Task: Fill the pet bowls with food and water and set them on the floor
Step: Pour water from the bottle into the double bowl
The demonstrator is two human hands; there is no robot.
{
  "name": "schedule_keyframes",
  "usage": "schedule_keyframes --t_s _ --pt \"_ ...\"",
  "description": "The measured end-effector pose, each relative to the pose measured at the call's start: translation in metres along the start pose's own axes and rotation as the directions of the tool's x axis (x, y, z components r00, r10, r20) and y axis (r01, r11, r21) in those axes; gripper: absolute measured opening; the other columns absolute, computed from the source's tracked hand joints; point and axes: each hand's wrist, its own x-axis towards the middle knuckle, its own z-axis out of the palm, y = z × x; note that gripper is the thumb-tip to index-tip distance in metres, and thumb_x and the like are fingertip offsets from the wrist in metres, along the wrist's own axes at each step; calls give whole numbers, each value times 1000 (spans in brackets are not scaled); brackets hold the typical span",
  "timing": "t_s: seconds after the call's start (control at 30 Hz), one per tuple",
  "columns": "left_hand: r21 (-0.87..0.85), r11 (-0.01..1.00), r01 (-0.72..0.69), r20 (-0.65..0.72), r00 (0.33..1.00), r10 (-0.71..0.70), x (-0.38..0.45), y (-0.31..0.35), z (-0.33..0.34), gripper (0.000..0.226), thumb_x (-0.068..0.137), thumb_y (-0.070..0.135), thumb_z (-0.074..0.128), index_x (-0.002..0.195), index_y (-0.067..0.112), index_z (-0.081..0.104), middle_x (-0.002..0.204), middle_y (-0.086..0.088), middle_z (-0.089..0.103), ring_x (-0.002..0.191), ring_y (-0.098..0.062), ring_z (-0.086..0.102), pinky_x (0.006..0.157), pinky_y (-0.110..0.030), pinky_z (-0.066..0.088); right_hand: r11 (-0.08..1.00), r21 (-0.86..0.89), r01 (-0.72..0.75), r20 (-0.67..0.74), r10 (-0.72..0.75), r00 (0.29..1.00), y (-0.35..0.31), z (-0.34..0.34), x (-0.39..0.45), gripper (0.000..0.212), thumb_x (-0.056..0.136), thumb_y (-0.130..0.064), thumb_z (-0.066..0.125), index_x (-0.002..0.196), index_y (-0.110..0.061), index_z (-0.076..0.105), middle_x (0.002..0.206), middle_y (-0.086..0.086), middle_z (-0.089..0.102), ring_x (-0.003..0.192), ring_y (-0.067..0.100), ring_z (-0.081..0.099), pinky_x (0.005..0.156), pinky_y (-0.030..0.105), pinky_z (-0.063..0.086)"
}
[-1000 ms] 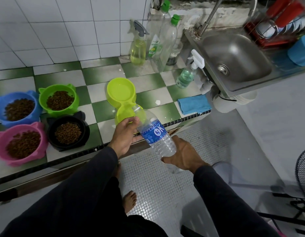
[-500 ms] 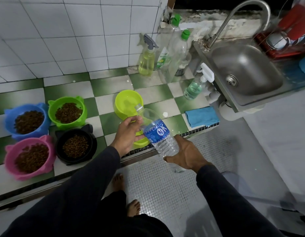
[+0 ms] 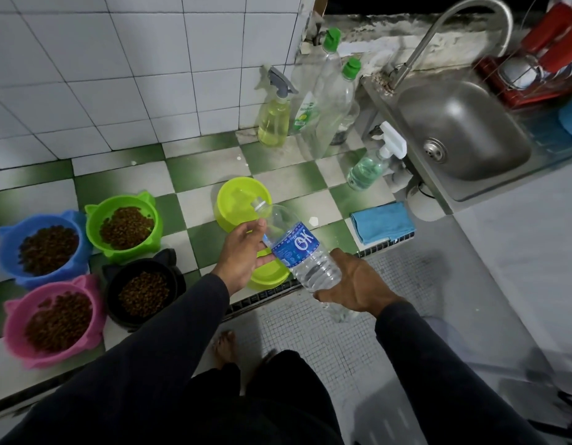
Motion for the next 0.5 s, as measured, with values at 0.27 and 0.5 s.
schedule_keyframes --t_s 0.27,0.5 --pt "-22 999 42 -5 999 -42 9 0 1 30 103 32 60 124 10 60 138 -16 63 125 -41 62 96 -57 57 998 -59 -2 24 4 1000 -3 -8 5 59 70 -43 88 112 -20 54 104 1 67 92 21 67 86 45 58" --pt "-16 1000 12 18 1000 -11 11 -3 3 38 104 40 56 126 10 63 125 -11 72 110 -32 73 85 -47 63 996 -85 -1 33 4 999 0 -18 13 62 67 -46 88 113 -22 54 105 2 66 94 23 66 88 47 57"
